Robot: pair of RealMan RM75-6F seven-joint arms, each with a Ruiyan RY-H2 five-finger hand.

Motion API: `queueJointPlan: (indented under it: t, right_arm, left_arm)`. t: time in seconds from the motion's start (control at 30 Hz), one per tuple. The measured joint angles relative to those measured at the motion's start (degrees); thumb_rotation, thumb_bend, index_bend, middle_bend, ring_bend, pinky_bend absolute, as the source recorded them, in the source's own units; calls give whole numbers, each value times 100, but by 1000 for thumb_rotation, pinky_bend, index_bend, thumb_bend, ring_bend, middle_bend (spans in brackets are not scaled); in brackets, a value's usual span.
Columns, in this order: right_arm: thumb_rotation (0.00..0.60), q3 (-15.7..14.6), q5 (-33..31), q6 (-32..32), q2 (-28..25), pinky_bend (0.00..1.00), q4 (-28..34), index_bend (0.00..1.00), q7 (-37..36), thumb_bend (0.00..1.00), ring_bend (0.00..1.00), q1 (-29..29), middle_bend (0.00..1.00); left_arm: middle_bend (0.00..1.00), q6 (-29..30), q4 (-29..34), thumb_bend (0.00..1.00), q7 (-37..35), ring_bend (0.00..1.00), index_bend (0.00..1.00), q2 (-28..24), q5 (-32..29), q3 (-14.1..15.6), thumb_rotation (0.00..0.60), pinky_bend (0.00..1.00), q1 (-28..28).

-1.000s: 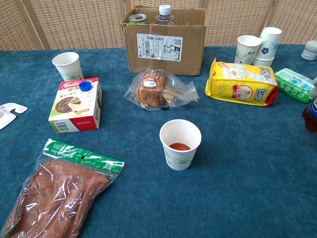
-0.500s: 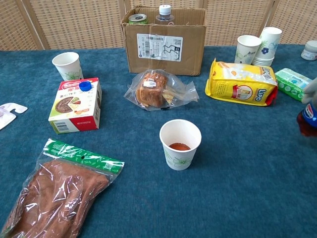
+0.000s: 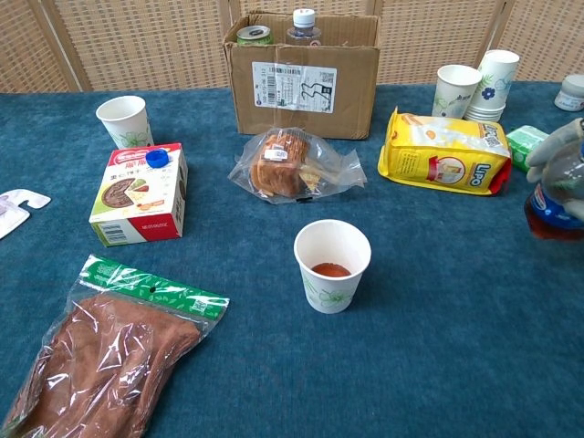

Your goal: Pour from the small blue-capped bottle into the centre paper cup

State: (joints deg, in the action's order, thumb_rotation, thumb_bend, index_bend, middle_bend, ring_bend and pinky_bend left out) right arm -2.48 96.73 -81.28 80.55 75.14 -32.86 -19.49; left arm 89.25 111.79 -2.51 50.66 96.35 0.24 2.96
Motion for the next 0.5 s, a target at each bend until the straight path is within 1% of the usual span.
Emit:
queueJointPlan:
  t: [0.23,0.5]
  right_arm:
    - [600,111,-237,352,-72,769,497,462,812,887,259,-73,573]
    - [600,200,-466,597,-109,769,862,462,1417,892,259,-103,573]
  left_arm:
    - [0,50,-20,247,-153,0,0,-50,42,7,600,0,-4]
    - [0,39,-69,247,-255,0,0,-89,89,33,600,0,13]
